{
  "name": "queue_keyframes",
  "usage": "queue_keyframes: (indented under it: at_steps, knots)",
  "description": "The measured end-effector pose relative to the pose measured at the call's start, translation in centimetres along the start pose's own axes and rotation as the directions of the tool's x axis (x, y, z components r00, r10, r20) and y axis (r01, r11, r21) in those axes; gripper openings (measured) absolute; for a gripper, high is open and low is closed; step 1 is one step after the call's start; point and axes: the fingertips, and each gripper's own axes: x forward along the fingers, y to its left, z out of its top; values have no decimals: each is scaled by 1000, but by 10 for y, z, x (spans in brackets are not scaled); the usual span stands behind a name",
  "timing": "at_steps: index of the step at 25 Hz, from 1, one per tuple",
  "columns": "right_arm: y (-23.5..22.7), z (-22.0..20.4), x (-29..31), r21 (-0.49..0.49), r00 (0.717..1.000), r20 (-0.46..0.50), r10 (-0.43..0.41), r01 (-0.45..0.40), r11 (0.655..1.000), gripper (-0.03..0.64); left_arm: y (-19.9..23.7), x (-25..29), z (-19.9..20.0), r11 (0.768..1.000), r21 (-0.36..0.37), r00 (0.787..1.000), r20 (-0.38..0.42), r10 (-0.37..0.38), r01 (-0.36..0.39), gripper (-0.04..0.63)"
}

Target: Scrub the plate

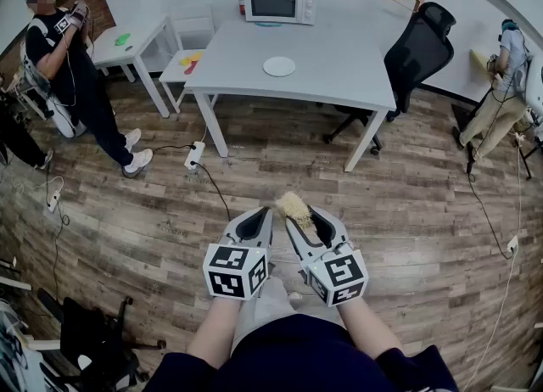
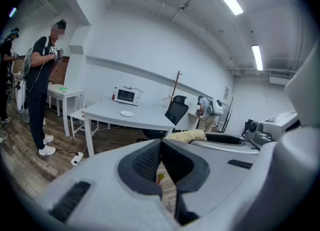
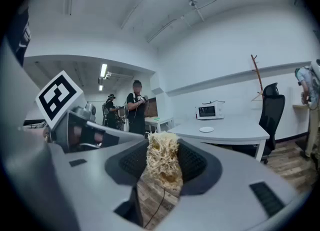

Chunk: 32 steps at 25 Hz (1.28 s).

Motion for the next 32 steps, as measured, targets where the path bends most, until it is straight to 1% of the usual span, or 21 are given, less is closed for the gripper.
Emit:
queue_keyframes:
  at_steps: [5, 9, 11, 16, 20, 23, 27, 32]
  knots:
    - [1, 4, -16, -11, 1000, 25, -8, 9, 1000, 179, -14, -5, -2, 1000, 6, 1000, 7, -6, 6, 18]
    - [-1, 7, -24, -25, 999, 36, -6, 7, 1000, 179, -21, -4, -4, 1000, -21, 1000, 15, -12, 12, 18]
    - [-6, 9, -28, -25, 999, 45, -10, 11, 1000, 179, -24, -1, -2, 1000, -23, 1000, 22, -10, 10, 18]
    - [-19, 8, -35, 18, 997, 70, -27, 26, 1000, 181, -29, 3, -4, 1000, -17, 1000, 27, 4, -3, 18]
    - [-21, 0, -33, 52, 998, 61, -16, 13, 999, 181, -25, 4, -10, 999, -33, 999, 34, 11, -10, 18]
    - [-23, -6, -24, 68, 999, 43, -2, -1, 998, 181, -19, 12, -13, 999, -34, 1000, 18, 18, -18, 20]
    - [-39, -7, 2, 89, 999, 34, -10, 7, 996, 181, -2, 39, -9, 999, -38, 1000, -1, 9, -9, 18]
    - [-68, 4, 51, 87, 1000, 17, -25, 24, 996, 181, 22, 84, 10, 999, -25, 1000, -21, -23, 22, 18]
